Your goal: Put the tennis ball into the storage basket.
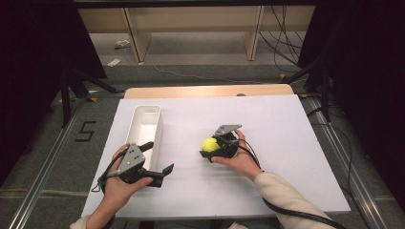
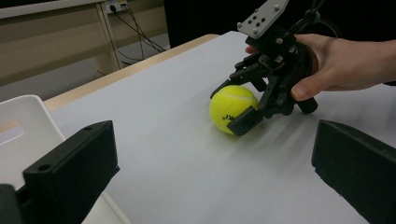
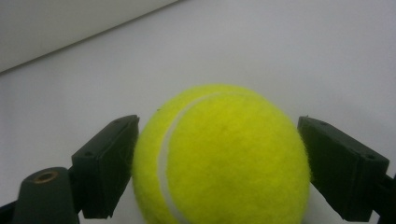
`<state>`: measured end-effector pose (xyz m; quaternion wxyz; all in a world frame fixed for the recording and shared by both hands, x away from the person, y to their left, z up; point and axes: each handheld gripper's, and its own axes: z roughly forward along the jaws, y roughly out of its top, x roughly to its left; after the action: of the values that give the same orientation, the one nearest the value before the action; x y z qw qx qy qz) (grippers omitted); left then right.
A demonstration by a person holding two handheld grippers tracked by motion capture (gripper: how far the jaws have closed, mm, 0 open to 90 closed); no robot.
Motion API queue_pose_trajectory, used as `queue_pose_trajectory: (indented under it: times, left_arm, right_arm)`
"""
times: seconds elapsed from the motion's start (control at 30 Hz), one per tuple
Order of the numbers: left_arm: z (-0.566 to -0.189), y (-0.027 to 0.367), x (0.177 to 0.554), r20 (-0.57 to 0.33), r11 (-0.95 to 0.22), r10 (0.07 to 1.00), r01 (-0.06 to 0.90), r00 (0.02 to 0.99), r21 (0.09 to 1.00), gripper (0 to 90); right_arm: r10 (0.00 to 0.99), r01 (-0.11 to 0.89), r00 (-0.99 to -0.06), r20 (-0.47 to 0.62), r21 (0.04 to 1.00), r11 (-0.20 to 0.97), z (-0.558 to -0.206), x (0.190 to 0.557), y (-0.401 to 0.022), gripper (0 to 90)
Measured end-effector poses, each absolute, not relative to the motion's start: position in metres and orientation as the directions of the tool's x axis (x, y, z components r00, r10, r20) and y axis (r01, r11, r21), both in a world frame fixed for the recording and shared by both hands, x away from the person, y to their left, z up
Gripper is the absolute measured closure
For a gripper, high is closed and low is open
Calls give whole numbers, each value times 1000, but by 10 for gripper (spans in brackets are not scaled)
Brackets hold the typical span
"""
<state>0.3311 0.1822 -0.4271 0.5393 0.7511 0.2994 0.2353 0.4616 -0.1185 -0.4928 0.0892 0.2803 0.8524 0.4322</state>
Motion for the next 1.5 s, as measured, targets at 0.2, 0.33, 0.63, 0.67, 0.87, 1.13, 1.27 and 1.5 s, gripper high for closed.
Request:
queue_pose_trajectory:
  times: [0.2,0.33,0.63,0.67,0.87,1.13,1.27,1.5]
  left_arm:
    - [-427,182,331,31,-239,703,196,710,951,0]
    - [-427,182,331,30,-239,702,196,711,951,0]
    - [-427,183,331,30,-239,703,196,711,951,0]
    - [-427,183,331,32,-240,703,195,711,951,0]
    - [-427,183,331,32,-241,702,195,711,951,0]
    - [-427,182,331,28,-238,703,198,711,951,0]
    - [-427,183,331,28,-237,703,197,710,951,0]
    - [-427,183,331,27,-238,703,199,710,951,0]
  right_arm:
    - [558,401,-826,85,782,476,-494,462,-118,183]
    - [557,402,-826,85,782,476,-494,462,-117,194]
    - [549,398,-831,84,779,484,-495,461,-116,252]
    - [550,398,-831,83,779,485,-495,461,-116,253]
    - [551,405,-829,90,777,483,-495,462,-116,258]
    - [550,399,-831,82,777,487,-494,461,-116,262]
    - [552,394,-830,75,780,486,-493,461,-116,263]
    - [558,393,-826,83,795,463,-488,462,-119,264]
